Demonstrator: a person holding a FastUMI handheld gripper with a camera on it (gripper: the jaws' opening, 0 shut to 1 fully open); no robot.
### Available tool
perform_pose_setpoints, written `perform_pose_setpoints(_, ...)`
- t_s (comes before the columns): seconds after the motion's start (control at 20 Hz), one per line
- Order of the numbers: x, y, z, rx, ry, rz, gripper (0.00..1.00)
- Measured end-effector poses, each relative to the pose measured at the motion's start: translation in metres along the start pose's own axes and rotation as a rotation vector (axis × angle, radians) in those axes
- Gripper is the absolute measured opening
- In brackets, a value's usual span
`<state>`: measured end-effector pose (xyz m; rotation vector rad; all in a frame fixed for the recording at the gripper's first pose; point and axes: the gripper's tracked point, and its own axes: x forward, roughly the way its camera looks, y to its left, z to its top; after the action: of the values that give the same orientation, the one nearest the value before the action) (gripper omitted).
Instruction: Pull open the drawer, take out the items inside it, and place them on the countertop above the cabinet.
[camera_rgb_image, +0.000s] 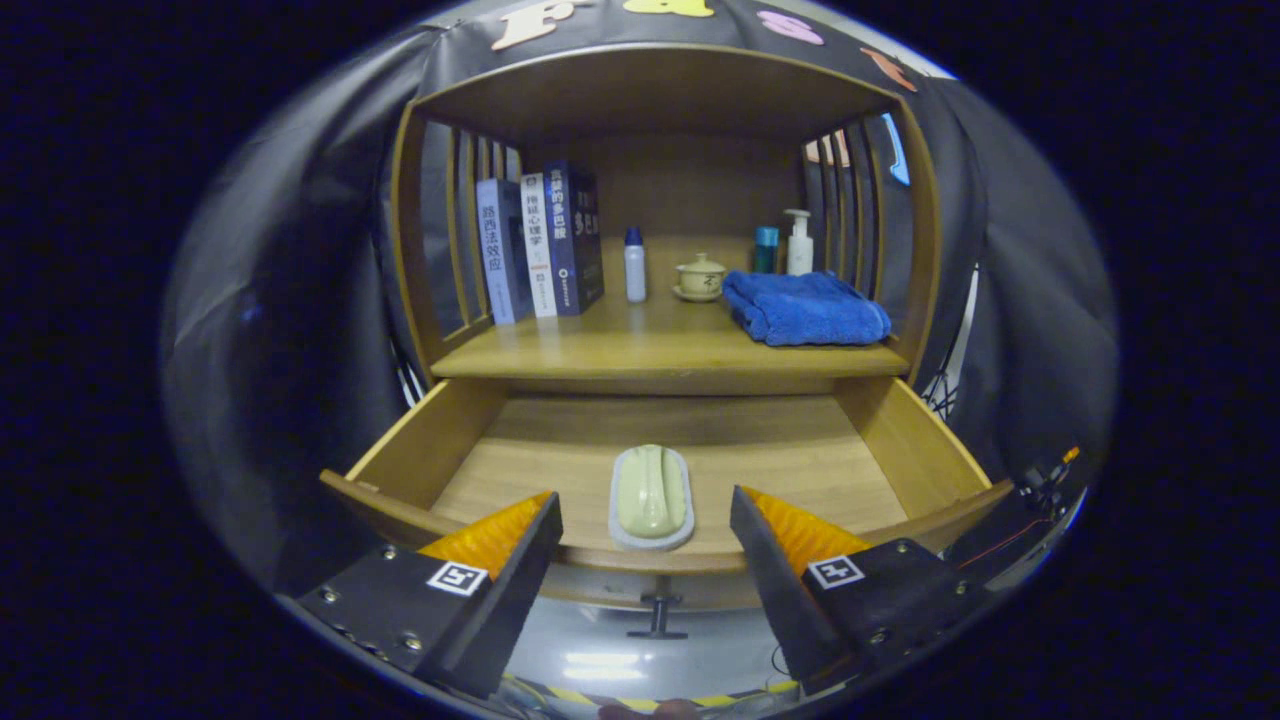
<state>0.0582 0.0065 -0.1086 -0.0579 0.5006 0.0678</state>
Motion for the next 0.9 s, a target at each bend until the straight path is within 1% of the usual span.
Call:
perform_pose_setpoints(0.05, 0.01, 0.0, 0.004, -0.016, 0.01, -0.005, 1.0)
perform_pose_setpoints(0.15, 0.031, -0.003, 0.002, -0.028, 0.069, -0.042, 1.0)
perform_pose_setpoints(0.25, 0.054, 0.0, -0.002, -0.02, 0.143, -0.034, 1.0)
perform_pose_setpoints(0.35, 0.073, -0.002, -0.001, -0.002, 0.178, -0.046, 0.97)
perform_pose_setpoints(0.45, 0.085, -0.007, -0.008, -0.016, 0.232, -0.071, 0.94)
perform_pose_setpoints(0.5, 0.092, -0.014, -0.012, -0.031, 0.255, -0.094, 0.94)
perform_pose_setpoints(0.55, 0.095, -0.013, -0.014, -0.031, 0.278, -0.091, 0.82)
perform_pose_setpoints(0.65, 0.103, -0.001, -0.021, 0.004, 0.306, -0.055, 0.58)
perform_pose_setpoints(0.7, 0.103, 0.002, -0.023, 0.013, 0.316, -0.043, 0.58)
perform_pose_setpoints(0.8, 0.107, 0.002, -0.03, 0.035, 0.342, -0.039, 0.39)
perform_pose_setpoints(0.9, 0.106, 0.008, -0.038, 0.062, 0.369, -0.007, 0.2)
